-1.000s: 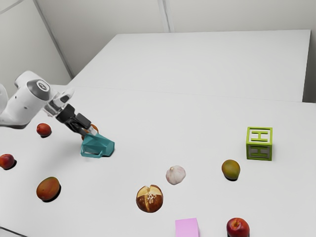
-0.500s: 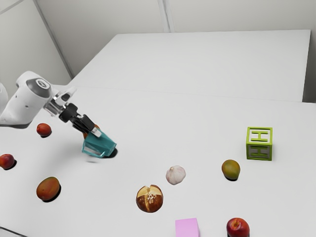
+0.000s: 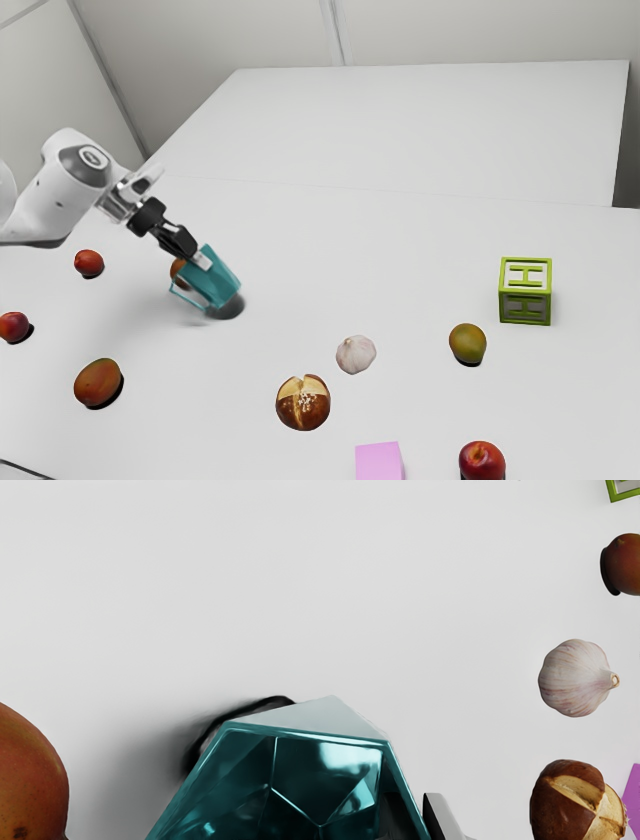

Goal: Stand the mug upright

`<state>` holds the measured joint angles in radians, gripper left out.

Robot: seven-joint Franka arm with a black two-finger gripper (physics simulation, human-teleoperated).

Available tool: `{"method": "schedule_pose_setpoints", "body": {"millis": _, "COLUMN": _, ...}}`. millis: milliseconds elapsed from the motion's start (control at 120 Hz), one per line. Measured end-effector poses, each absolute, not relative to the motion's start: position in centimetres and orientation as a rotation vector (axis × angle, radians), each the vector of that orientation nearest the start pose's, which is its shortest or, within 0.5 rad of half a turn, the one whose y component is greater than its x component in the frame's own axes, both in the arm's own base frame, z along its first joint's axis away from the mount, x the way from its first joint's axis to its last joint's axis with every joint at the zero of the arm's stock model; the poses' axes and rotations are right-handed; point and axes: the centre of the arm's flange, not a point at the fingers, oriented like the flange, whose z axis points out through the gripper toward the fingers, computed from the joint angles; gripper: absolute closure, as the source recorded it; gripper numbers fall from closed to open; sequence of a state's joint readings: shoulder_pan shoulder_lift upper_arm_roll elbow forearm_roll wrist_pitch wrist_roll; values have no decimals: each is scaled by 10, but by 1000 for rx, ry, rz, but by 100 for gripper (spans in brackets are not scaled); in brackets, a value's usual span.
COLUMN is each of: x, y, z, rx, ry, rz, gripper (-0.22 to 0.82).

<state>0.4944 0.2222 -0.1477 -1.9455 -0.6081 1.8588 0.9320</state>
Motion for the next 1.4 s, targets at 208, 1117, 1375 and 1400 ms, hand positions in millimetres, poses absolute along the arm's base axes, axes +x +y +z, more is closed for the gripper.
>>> {"method": "schedule_pose_setpoints", "body": {"millis": 208, "x": 568, "y": 112, "z": 380, "rx": 2533, "ry": -546, "rz": 107, "gripper": 78}}
{"method": "schedule_pose_setpoints", "body": {"millis": 1117, "x": 579, "y": -26, "z": 353, "rx": 3027, "ry": -738, "rz": -32, "gripper": 78}}
{"method": "schedule_pose_setpoints", "body": {"millis": 1375, "x": 578, "y": -31, "z": 351, "rx": 3051, "ry": -634, "rz": -6, "gripper": 46}}
{"method": "schedule_pose_setpoints", "body": {"millis": 1400, "x": 578, "y": -31, "z": 352, "rx": 3053, "ry": -627, "rz": -1, "gripper": 41}}
